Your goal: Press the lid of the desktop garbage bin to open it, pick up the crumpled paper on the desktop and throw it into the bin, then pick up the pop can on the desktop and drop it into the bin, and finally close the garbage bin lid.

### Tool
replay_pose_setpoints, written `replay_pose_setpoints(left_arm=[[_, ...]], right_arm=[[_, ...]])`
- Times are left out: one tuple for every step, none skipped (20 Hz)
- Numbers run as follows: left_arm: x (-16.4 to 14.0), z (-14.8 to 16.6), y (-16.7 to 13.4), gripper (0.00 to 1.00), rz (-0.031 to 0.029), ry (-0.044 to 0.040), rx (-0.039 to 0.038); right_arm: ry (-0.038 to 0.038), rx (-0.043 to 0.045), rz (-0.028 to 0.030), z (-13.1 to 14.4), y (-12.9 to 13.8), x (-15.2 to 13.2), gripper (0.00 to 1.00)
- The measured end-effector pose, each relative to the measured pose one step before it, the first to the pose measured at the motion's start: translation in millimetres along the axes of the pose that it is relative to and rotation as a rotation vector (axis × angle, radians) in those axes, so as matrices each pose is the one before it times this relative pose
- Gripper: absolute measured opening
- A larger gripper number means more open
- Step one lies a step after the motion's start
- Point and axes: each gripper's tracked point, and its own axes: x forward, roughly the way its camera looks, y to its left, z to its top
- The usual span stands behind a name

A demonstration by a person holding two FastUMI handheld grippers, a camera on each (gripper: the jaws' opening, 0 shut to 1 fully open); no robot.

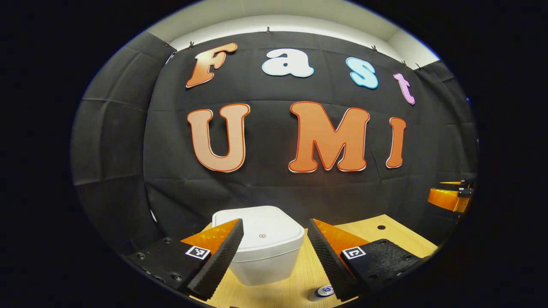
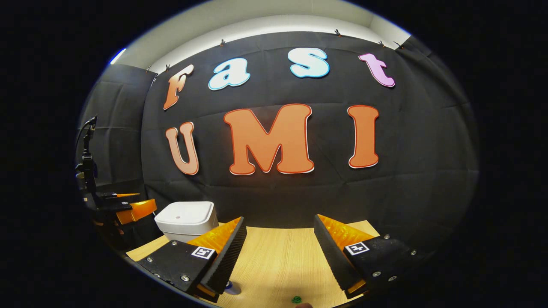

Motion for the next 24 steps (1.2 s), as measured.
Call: replay_pose_setpoints(left_arm=[[-0.55, 2.23, 0.54, 0.95, 0.00235, 0.00166, 0.00241], [-0.49, -0.03, 1.59, 0.95, 0.00349, 0.00119, -0.00024], [0.16, 0.5, 0.34, 0.95, 0.0014, -0.00096, -0.00222], [-0.88, -1.18, -0.22, 0.95, -0.00086, -0.00216, -0.00455], [-1.6, 0.91, -0.39, 0.93, -0.00281, -0.00176, -0.00539], [0.42, -0.36, -1.73, 0.91, -0.00619, -0.00013, -0.00474], [0.44, 0.2, 0.36, 0.77, 0.00282, 0.00171, -0.00103], [0.95, -1.07, 1.1, 0.71, 0.0013, 0.00249, -0.00071], [0.78, -0.75, 0.41, 0.63, 0.00448, 0.00494, -0.00154], [-1.19, -1.29, 2.11, 0.58, -0.00374, 0.0071, -0.01186], [0.13, -2.4, -2.74, 0.47, -0.00981, 0.0138, -0.01367], [0.66, 0.3, -2.23, 0.42, -0.01585, 0.00147, -0.02097], [-0.21, 1.35, 0.83, 0.37, 0.00335, 0.00104, -0.01225], [1.88, -1.3, 2.35, 0.34, 0.00332, 0.00079, 0.00328], [1.17, 3.44, 3.16, 0.26, 0.01099, -0.00938, 0.00836], [-0.54, 2.48, 2.46, 0.21, 0.00836, -0.00816, 0.00521], [-0.35, 5.08, 1.16, 0.19, 0.00333, -0.00716, 0.00853], [-0.08, 3.6, 0.3, 0.18, -0.00097, -0.00874, 0.01018], [0.2, 0.62, 5.38, 0.11, 0.02552, -0.00264, 0.01261], [4.38, -1.1, 3.79, 0.06, 0.00551, 0.00489, 0.00657], [-0.58, -3.04, -3.53, 0.0, -0.01503, 0.01766, -0.00419], [0.73, -3.31, -3.18, 0.0, -0.01649, 0.02555, -0.00949], [3.0, -2.8, -0.06, 0.0, -0.01595, 0.02492, -0.00035], [6.68, -2.65, 3.91, 0.0, -0.00341, 0.02062, 0.01748]], right_arm=[[0.00257, 0.00097, -0.00182, -1.14, -1.15, -0.19, 0.94], [0.001, 0.00107, -0.00082, -0.05, -1.14, -0.16, 0.94], [0.00155, 0.00148, -0.0006, -0.21, -0.83, -0.18, 0.94], [0.0006, 0.00112, -0.00407, -0.85, -1.37, -0.83, 0.94], [-0.00423, -0.00027, -0.0015, 1.07, -1.42, -0.71, 0.94], [-0.00206, -0.00043, -0.00151, 0.1, -0.33, -0.25, 0.94], [-0.00149, 0.00122, -0.00144, 0.3, -1.5, 0.1, 0.94], [0.00029, 0.00235, 0.00152, 0.08, -0.58, -0.04, 0.94], [0.00105, 0.0033, 0.00007, 0.5, -0.41, -0.35, 0.94], [0.00241, 0.00341, 0.00008, -0.34, -0.32, 0.35, 0.94], [0.00225, 0.00445, 0.00319, -0.65, -0.03, -0.37, 0.94], [0.00008, 0.00348, 0.00086, 0.1, -0.95, 0.21, 0.94], [-0.00062, 0.00046, -0.00266, -0.29, -1.06, 0.14, 0.94], [0.00023, -0.001, -0.00148, -0.2, -0.25, 0.75, 0.94], [0.00081, -0.0001, -0.00129, 0.76, -0.14, -0.11, 1.0], [-0.00018, 0.00011, 0.00071, 0.41, 0.14, 0.27, 1.0], [0.00143, 0.00013, 0.00005, -0.12, 0.05, -0.14, 1.0], [0.00176, -0.0004, -0.00042, -0.99, -1.2, 0.53, 1.0], [0.00154, 0.00034, -0.00239, -0.39, -0.8, 0.45, 1.0], [0.0017, 0.00074, -0.00031, -0.12, 0.62, 0.68, 1.0], [0.00164, 0.00192, 0.00057, -0.46, -0.38, 0.1, 1.0], [0.00168, 0.00033, 0.00206, 0.18, 0.94, 0.54, 1.0], [0.00116, -0.00135, 0.0009, -0.09, 0.75, 0.08, 1.0], [0.00111, -0.00278, 0.00091, -0.11, -0.08, -0.08, 1.0]])
